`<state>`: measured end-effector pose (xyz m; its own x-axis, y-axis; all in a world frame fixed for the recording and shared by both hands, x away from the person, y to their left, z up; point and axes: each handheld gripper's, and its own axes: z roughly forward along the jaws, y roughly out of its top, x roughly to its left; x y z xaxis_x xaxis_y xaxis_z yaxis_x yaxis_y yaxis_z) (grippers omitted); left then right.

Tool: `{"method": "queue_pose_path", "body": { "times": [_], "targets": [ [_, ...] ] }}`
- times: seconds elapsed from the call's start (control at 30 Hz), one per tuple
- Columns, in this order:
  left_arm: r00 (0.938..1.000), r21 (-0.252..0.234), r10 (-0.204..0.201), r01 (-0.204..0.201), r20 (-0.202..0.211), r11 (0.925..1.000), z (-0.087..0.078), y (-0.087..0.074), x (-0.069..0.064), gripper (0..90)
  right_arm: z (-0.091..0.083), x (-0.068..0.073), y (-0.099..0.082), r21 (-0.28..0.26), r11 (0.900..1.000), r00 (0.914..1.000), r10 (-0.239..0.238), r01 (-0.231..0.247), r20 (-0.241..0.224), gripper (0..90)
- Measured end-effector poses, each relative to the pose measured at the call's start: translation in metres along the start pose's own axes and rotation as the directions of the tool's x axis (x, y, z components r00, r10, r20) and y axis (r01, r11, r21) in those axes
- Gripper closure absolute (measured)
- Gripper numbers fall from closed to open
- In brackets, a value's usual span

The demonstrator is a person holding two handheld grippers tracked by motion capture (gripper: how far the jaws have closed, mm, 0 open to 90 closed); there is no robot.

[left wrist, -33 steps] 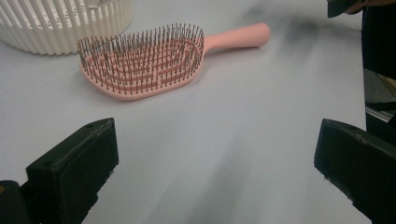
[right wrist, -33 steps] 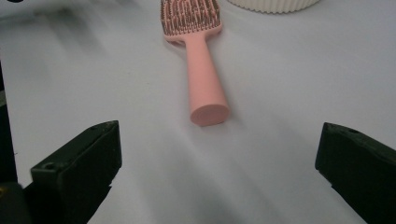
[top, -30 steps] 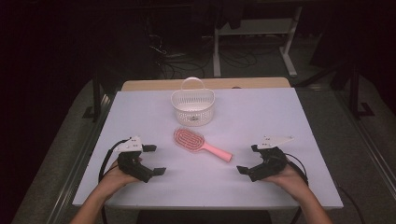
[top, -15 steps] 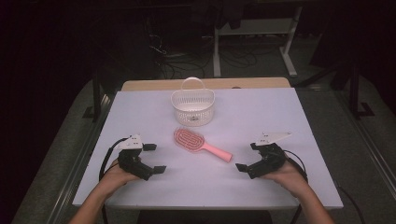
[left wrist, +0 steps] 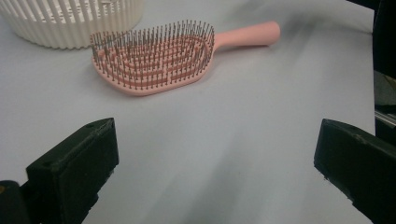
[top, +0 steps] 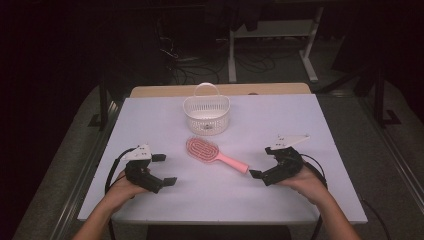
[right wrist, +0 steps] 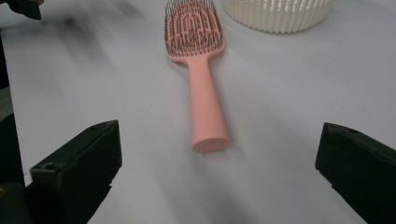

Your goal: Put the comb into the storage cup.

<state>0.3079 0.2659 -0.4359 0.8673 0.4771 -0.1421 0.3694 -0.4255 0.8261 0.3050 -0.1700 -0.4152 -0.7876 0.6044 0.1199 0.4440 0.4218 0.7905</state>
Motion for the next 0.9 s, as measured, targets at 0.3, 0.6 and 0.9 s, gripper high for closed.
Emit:
{"method": "queue_pose_path", "body": {
  "times": [0.3, 0.6, 0.9],
  "targets": [
    [0.9999, -0.013, -0.007, 0.007, -0.012, 0.9999, -0.003, 0.001, 0.000, 0.0, 0.004, -0.002, 0.013, -0.006, 1.0000, 1.0000, -0.005, 0.005, -0.007, 0.0],
    [0.9999, -0.002, 0.007, -0.007, -0.008, 1.0000, 0.000, 0.002, -0.002, 0.2, 0.011, -0.002, 0.024, -0.008, 0.9998, 0.9997, -0.018, 0.018, -0.018, 0.0],
    [1.0000, 0.007, 0.008, -0.008, -0.002, 0.9999, 0.001, 0.001, -0.002, 0.2, 0.016, -0.001, 0.033, -0.006, 0.9996, 0.9993, -0.027, 0.027, -0.026, 0.0]
  ]
}}
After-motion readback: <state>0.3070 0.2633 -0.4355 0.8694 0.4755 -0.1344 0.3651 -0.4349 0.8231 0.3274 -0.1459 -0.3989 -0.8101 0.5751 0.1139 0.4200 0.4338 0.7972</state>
